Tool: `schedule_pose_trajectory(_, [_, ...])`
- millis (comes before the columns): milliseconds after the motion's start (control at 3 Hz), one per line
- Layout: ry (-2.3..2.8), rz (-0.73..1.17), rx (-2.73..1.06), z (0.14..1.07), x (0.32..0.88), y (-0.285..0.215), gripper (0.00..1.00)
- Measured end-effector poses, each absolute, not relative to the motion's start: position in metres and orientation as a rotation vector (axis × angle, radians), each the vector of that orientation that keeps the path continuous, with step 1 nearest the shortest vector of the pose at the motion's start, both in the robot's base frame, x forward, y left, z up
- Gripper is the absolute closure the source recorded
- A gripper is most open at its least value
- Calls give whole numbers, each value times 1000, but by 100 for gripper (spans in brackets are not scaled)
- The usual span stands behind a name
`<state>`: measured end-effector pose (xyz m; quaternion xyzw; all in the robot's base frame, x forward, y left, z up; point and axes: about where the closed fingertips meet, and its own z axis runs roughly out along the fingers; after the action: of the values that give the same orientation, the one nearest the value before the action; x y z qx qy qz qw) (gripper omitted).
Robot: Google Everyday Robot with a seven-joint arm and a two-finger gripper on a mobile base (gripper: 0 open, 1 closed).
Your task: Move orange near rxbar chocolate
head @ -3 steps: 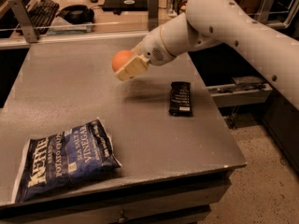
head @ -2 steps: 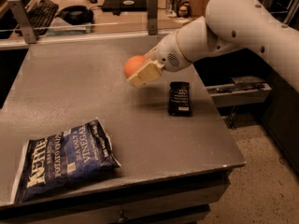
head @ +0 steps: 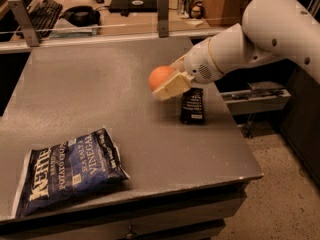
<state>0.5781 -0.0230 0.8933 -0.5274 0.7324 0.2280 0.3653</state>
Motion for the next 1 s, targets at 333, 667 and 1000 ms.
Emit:
schedule_pose_trajectory(333, [1887, 604, -1366, 882, 583, -26, 100])
schedule_pose_trajectory(667, [1897, 612, -1385, 871, 586, -29, 82])
schedule_pose_trajectory(1000, [1910, 609, -1391, 865, 587, -35, 58])
